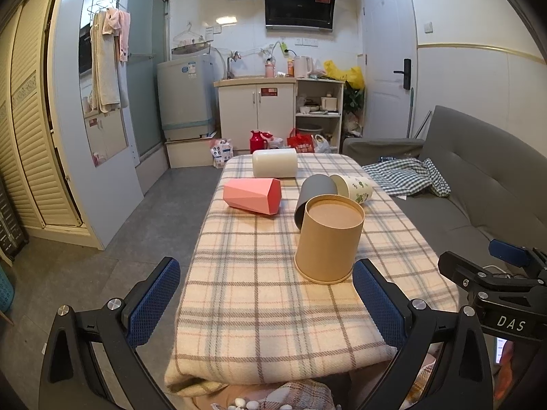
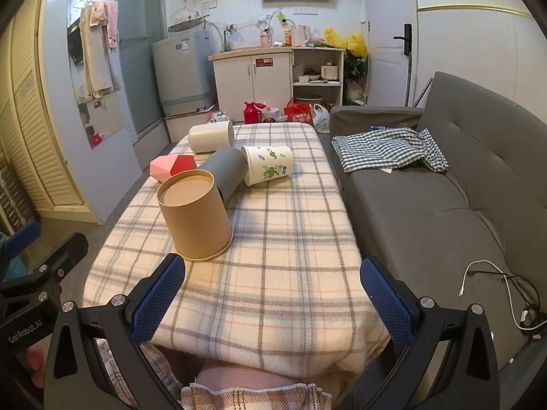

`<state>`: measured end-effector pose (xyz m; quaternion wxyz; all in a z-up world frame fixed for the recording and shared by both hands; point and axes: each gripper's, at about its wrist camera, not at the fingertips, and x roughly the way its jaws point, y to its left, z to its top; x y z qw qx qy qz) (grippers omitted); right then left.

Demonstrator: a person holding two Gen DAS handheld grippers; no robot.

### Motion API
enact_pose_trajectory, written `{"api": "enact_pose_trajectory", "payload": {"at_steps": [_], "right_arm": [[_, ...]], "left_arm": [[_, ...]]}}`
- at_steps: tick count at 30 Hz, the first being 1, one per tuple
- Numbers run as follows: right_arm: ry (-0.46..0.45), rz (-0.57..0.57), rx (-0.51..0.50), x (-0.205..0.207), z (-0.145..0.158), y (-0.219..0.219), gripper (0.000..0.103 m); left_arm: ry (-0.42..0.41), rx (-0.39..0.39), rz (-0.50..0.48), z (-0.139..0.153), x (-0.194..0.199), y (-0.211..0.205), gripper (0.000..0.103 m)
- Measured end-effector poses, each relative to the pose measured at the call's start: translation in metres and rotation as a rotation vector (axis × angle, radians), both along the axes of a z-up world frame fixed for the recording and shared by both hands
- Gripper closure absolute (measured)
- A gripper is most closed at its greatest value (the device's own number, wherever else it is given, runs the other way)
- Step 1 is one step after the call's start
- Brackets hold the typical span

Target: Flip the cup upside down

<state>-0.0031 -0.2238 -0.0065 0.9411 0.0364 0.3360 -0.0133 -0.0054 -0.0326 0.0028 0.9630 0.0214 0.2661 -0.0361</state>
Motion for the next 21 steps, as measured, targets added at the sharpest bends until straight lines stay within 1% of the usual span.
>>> {"api": "enact_pose_trajectory", "payload": {"at_steps": [21], "right_arm": [[0.01,0.003,-0.003,0.0023,-0.0036,0.0014,0.0]], "left_arm": [[-0.002,0.002,0.0,-0.0008,0.0009,0.0003,0.0]]}}
